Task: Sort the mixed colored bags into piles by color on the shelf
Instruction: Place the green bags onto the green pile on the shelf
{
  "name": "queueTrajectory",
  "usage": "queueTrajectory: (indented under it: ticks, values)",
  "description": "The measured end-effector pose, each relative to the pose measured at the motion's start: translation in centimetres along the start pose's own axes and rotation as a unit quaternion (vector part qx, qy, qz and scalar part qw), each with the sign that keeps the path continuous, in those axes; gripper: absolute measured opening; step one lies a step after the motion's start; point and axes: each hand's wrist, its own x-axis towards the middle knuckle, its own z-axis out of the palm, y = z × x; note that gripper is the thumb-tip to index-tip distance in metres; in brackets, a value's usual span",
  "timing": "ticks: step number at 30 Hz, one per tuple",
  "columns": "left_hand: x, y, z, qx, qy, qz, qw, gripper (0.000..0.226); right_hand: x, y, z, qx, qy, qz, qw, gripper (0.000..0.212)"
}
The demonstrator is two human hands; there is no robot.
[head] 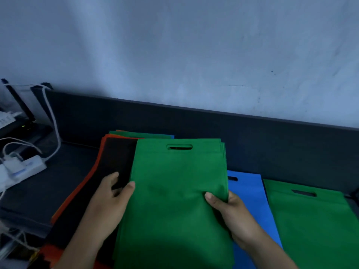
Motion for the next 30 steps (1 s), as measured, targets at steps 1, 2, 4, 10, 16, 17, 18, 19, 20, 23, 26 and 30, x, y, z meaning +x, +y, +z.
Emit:
queueTrajectory:
  ticks: [1, 2, 4, 10, 16, 17, 18, 19, 20, 23, 26, 30]
  values:
    - [-0.3, 0.8, 1.0, -0.012, -0.014, 0.003, 1.000, 0.063, -0.4, -0.2, -1.4, 0.011, 0.002, -0.003, 1.000, 0.025]
    - [-0.8, 1.8, 2.4, -0.035, -0.040, 0.007, 0.999, 0.055, -0.9, -0.4, -2.9, 0.018, 0.005, -0.004, 1.000, 0.027]
    - [-2.2, 3.6, 5.9, -0.075, -0.105, 0.021, 0.991, 0.034, -2.0, -1.1, -6.1, 0.022, 0.023, -0.004, 0.999, 0.027]
    - [-5.9, 7.0, 18.5, -0.037, -0.184, 0.055, 0.981, 0.030, -5.6, -2.5, -17.9, -0.061, 0.180, 0.002, 0.982, 0.023]
    - [-10.0, 9.3, 30.0, 0.014, -0.257, 0.063, 0.964, 0.029, -9.3, -1.3, -30.1, -0.231, 0.292, 0.000, 0.928, 0.027]
    - [-10.4, 9.4, 31.5, 0.019, -0.262, 0.067, 0.962, 0.028, -9.6, -1.0, -31.5, -0.247, 0.296, 0.002, 0.923, 0.025]
    - [-10.7, 9.4, 33.0, 0.023, -0.264, 0.069, 0.962, 0.027, -9.9, -0.9, -32.6, -0.264, 0.297, 0.005, 0.918, 0.023]
    - [-10.8, 9.2, 34.3, 0.028, -0.261, 0.069, 0.962, 0.027, -9.9, -0.7, -33.6, -0.283, 0.292, 0.008, 0.914, 0.022]
    - [-10.7, 9.0, 35.4, 0.035, -0.253, 0.070, 0.964, 0.027, -9.8, -0.5, -34.2, -0.300, 0.284, 0.012, 0.911, 0.021]
    - [-10.3, 8.0, 37.8, 0.060, -0.211, 0.081, 0.972, 0.037, -9.5, 0.2, -35.6, -0.333, 0.271, 0.016, 0.903, 0.022]
    - [-10.4, 7.7, 38.7, 0.097, -0.202, 0.082, 0.971, 0.058, -9.3, 0.8, -36.0, -0.332, 0.280, 0.023, 0.900, 0.025]
    - [-10.2, 7.4, 38.5, 0.089, -0.179, 0.077, 0.977, 0.052, -8.6, 1.1, -35.6, -0.350, 0.307, 0.057, 0.884, 0.028]
